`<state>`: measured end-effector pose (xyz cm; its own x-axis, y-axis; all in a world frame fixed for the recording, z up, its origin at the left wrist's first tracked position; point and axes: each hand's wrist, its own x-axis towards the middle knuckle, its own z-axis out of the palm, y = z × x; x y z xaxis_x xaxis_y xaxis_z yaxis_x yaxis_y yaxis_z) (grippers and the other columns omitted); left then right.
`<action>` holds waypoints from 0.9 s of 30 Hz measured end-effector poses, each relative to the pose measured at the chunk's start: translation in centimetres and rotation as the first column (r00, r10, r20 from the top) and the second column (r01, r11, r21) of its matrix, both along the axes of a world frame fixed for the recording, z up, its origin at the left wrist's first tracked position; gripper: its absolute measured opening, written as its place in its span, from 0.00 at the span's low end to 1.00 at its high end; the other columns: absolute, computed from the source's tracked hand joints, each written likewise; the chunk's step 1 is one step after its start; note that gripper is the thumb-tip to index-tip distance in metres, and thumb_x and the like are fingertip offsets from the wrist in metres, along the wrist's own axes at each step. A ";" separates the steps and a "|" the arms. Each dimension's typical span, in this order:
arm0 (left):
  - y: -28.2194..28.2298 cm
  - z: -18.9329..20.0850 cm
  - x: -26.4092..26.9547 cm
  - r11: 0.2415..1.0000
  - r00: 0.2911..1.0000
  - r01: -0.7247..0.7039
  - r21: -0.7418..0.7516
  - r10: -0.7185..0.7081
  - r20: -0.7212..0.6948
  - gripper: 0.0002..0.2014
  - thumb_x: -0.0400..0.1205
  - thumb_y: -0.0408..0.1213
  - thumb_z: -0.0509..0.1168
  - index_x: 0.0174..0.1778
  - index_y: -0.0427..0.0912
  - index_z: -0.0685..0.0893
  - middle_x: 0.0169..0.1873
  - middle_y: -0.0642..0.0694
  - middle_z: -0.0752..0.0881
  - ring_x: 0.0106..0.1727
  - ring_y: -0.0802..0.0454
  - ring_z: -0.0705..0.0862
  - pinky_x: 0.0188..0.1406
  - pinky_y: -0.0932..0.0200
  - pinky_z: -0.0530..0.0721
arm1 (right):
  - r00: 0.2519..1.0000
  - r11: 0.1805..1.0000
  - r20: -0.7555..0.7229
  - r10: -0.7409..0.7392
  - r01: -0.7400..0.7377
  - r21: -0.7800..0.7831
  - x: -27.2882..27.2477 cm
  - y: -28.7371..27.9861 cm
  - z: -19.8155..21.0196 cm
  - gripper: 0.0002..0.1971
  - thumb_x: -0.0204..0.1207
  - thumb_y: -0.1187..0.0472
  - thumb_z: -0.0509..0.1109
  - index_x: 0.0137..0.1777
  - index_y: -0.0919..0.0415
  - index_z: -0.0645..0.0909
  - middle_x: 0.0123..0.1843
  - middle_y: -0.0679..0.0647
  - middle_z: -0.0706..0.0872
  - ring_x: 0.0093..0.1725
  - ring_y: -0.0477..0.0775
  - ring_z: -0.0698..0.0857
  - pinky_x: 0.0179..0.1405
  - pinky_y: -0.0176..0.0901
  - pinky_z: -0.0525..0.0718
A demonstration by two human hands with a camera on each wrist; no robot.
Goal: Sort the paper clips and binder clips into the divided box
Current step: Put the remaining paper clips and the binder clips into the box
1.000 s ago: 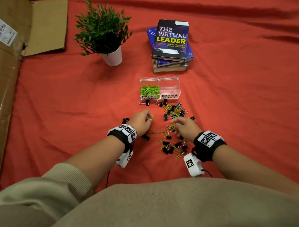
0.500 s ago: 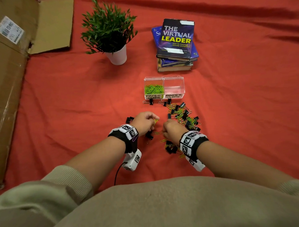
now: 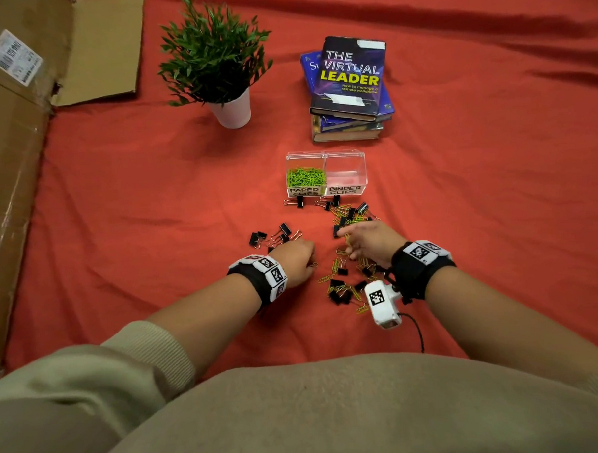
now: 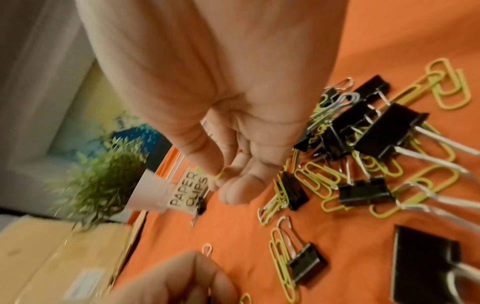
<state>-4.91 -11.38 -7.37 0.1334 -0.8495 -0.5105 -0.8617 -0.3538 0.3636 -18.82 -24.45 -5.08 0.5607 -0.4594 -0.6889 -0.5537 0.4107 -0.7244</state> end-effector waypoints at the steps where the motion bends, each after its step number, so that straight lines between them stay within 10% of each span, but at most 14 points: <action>1: 0.0 -0.1 -0.1 1.000 1.000 0.016 0.004 -0.016 0.027 0.11 0.80 0.39 0.65 0.55 0.39 0.78 0.57 0.39 0.81 0.59 0.40 0.81 0.57 0.51 0.78 | 0.999 0.998 0.012 -0.047 0.046 0.052 -0.1 -0.2 0.3 0.14 0.77 0.77 0.53 0.53 0.75 0.79 0.33 0.59 0.77 0.30 0.53 0.78 0.27 0.39 0.80; 5: 0.0 -0.3 -0.3 0.998 0.995 0.042 0.035 -0.045 0.093 0.13 0.82 0.39 0.62 0.58 0.37 0.76 0.59 0.37 0.80 0.62 0.37 0.80 0.61 0.45 0.80 | 0.984 0.978 -0.118 0.135 -0.151 -0.141 -0.1 0.2 0.0 0.07 0.77 0.67 0.62 0.44 0.67 0.82 0.35 0.58 0.82 0.31 0.52 0.81 0.34 0.44 0.82; 11: 0.1 0.0 -0.5 0.998 0.999 -0.038 -0.041 0.039 0.023 0.12 0.82 0.37 0.58 0.56 0.33 0.76 0.57 0.34 0.78 0.58 0.35 0.80 0.58 0.44 0.79 | 0.687 0.464 -0.458 0.563 -0.722 -0.513 0.2 2.9 -1.0 0.05 0.70 0.66 0.69 0.45 0.63 0.83 0.43 0.54 0.83 0.43 0.52 0.81 0.44 0.39 0.78; 19: 0.3 0.8 -0.2 0.960 0.930 -0.277 -0.030 0.260 -0.261 0.10 0.80 0.31 0.58 0.56 0.40 0.80 0.52 0.42 0.86 0.54 0.43 0.83 0.54 0.56 0.79 | 0.663 0.406 -0.544 0.515 -0.747 -0.526 -1.3 2.3 -1.3 0.08 0.71 0.70 0.63 0.48 0.61 0.78 0.51 0.57 0.82 0.51 0.57 0.81 0.45 0.41 0.76; 27: -0.3 0.9 -1.9 0.967 0.936 -0.253 0.035 0.254 -0.243 0.10 0.83 0.36 0.56 0.48 0.38 0.81 0.50 0.38 0.87 0.53 0.41 0.83 0.51 0.54 0.79 | 0.575 0.176 -0.550 0.606 -0.771 -0.612 -1.0 3.1 -2.4 0.12 0.73 0.69 0.63 0.55 0.67 0.83 0.52 0.62 0.78 0.53 0.62 0.79 0.52 0.51 0.80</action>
<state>-6.85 -11.66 -6.47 0.2153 -0.8020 -0.5572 -0.6282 -0.5506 0.5497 -19.84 -21.37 -7.47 0.8652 -0.2754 -0.4190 -0.4364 -0.8250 -0.3591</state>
